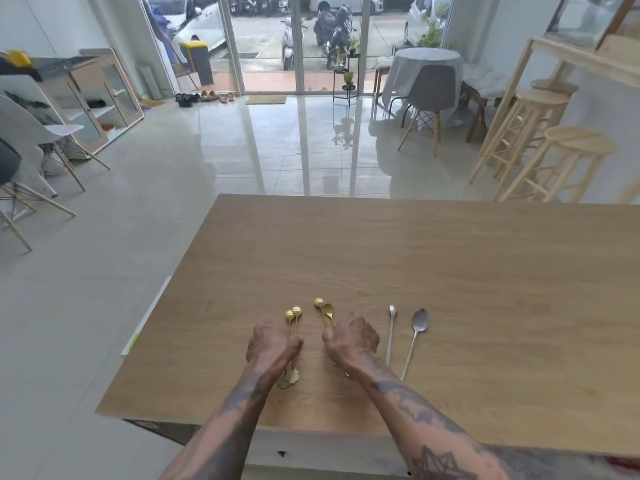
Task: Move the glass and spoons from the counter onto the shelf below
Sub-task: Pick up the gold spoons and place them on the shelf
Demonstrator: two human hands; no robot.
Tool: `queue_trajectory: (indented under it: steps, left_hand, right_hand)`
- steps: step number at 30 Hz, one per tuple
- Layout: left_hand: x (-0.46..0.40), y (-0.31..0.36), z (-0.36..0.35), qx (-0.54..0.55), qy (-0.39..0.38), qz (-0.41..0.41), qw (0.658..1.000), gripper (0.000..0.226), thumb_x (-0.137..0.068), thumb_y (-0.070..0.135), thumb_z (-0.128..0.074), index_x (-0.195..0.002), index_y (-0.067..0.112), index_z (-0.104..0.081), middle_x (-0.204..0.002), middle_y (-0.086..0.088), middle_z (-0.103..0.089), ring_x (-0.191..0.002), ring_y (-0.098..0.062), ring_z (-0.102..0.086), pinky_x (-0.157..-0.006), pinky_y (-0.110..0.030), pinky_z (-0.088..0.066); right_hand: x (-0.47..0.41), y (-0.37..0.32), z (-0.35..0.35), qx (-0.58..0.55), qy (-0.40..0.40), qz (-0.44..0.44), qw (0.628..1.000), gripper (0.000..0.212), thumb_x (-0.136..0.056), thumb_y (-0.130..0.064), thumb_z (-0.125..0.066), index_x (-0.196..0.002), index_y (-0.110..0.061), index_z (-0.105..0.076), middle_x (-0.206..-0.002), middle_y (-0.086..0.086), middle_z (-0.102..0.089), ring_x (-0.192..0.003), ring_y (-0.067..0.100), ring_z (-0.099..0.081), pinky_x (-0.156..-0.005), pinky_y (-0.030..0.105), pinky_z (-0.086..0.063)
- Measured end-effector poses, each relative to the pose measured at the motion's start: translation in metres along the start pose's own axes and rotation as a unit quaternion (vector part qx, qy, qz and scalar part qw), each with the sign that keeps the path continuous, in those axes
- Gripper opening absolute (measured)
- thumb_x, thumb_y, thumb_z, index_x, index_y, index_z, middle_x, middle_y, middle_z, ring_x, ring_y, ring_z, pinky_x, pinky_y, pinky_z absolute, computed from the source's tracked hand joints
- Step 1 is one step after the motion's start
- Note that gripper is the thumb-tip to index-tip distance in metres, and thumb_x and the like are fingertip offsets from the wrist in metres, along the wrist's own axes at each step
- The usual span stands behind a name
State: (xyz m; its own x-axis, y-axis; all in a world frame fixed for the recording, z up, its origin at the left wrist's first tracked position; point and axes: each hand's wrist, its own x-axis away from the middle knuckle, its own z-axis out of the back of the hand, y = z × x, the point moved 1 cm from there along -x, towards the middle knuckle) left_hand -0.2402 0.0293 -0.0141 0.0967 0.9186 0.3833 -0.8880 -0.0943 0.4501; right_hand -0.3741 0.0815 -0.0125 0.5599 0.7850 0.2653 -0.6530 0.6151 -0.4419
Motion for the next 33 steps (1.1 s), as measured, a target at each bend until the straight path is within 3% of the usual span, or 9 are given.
queue_trajectory:
  steps: [2,8,12,16,20,23,26,30,33]
  left_hand:
    - [-0.001,-0.001,0.001,0.004,0.004,0.006,1.0,0.037,-0.085,0.042,-0.07,-0.065,0.011,-0.065,-0.091,-0.015,-0.074,-0.094,-0.033,-0.072,-0.077,-0.036,-0.056]
    - [0.003,0.003,0.001,0.003,0.008,0.012,1.0,0.037,-0.087,0.033,-0.069,-0.093,-0.003,-0.074,-0.103,-0.019,-0.075,-0.099,-0.034,-0.071,-0.08,-0.038,-0.057]
    - [0.01,0.006,0.002,0.007,0.022,-0.001,1.0,0.023,-0.086,0.019,-0.063,-0.075,0.001,-0.071,-0.095,-0.021,-0.076,-0.092,-0.036,-0.073,-0.069,-0.035,-0.055]
    - [0.015,0.005,0.003,0.021,0.028,-0.02,0.999,0.026,-0.085,0.015,-0.061,-0.083,-0.009,-0.071,-0.096,-0.027,-0.074,-0.092,-0.04,-0.072,-0.075,-0.041,-0.059]
    - [0.017,0.005,0.005,0.036,0.02,-0.035,0.999,0.035,-0.084,0.011,-0.059,-0.05,0.013,-0.05,-0.084,-0.028,-0.073,-0.081,-0.041,-0.071,-0.067,-0.041,-0.058]
    - [0.015,-0.003,0.004,0.068,0.017,-0.032,0.997,0.041,-0.081,0.013,-0.062,-0.046,0.02,-0.041,-0.049,-0.003,-0.049,-0.043,-0.019,-0.046,-0.043,-0.024,-0.036]
    - [0.013,-0.01,0.008,0.102,0.02,-0.037,0.994,0.045,-0.08,0.015,-0.064,-0.041,0.022,-0.042,-0.041,0.008,-0.038,-0.035,-0.007,-0.032,-0.032,-0.017,-0.023]
    - [0.014,-0.018,0.012,0.108,0.024,-0.041,0.993,0.041,-0.083,0.022,-0.067,-0.043,0.019,-0.055,-0.046,0.006,-0.051,-0.042,-0.008,-0.047,-0.042,-0.019,-0.036]
    - [0.017,-0.016,0.025,0.135,0.022,-0.049,0.989,0.032,-0.086,0.025,-0.07,-0.056,0.015,-0.067,-0.059,-0.002,-0.067,-0.057,-0.016,-0.066,-0.056,-0.024,-0.05]
  right_hand:
    - [-0.002,-0.003,0.001,0.021,-0.006,0.001,1.0,0.042,-0.091,-0.029,-0.061,-0.056,-0.023,-0.038,-0.054,-0.009,-0.04,-0.045,0.003,-0.033,-0.041,0.021,-0.023]
    - [-0.011,-0.006,0.004,0.064,-0.064,-0.025,0.996,0.035,-0.094,-0.032,-0.061,-0.065,-0.018,-0.047,-0.065,-0.005,-0.047,-0.054,0.008,-0.043,-0.049,0.022,-0.035]
    - [-0.011,-0.008,0.007,0.085,-0.092,-0.011,0.992,0.021,-0.096,-0.035,-0.058,-0.088,-0.016,-0.055,-0.087,0.0,-0.056,-0.077,0.016,-0.054,-0.07,0.026,-0.046]
    - [-0.01,-0.006,0.006,0.099,-0.09,0.004,0.991,0.015,-0.098,-0.028,-0.056,-0.096,-0.015,-0.063,-0.089,0.001,-0.057,-0.077,0.016,-0.054,-0.068,0.026,-0.046]
    - [-0.008,-0.005,0.005,0.104,-0.086,0.027,0.99,0.012,-0.096,-0.026,-0.058,-0.094,-0.016,-0.063,-0.088,0.001,-0.057,-0.079,0.017,-0.053,-0.069,0.028,-0.043]
    - [-0.009,0.0,0.006,0.11,-0.088,0.058,0.988,0.02,-0.096,-0.031,-0.055,-0.082,-0.017,-0.057,-0.082,0.002,-0.054,-0.079,0.02,-0.051,-0.067,0.029,-0.041]
    - [-0.01,0.006,0.007,0.087,-0.094,0.055,0.99,0.036,-0.096,-0.031,-0.055,-0.063,-0.019,-0.044,-0.065,-0.003,-0.043,-0.064,0.017,-0.046,-0.052,0.025,-0.033]
    - [-0.005,0.011,0.017,0.052,-0.083,0.05,0.994,0.039,-0.095,-0.028,-0.054,-0.059,-0.02,-0.04,-0.06,-0.004,-0.04,-0.051,0.012,-0.037,-0.045,0.024,-0.028]
    - [0.002,0.01,0.029,0.033,-0.069,0.039,0.996,0.037,-0.094,-0.026,-0.053,-0.059,-0.019,-0.045,-0.058,-0.001,-0.051,-0.05,0.014,-0.046,-0.043,0.022,-0.032]
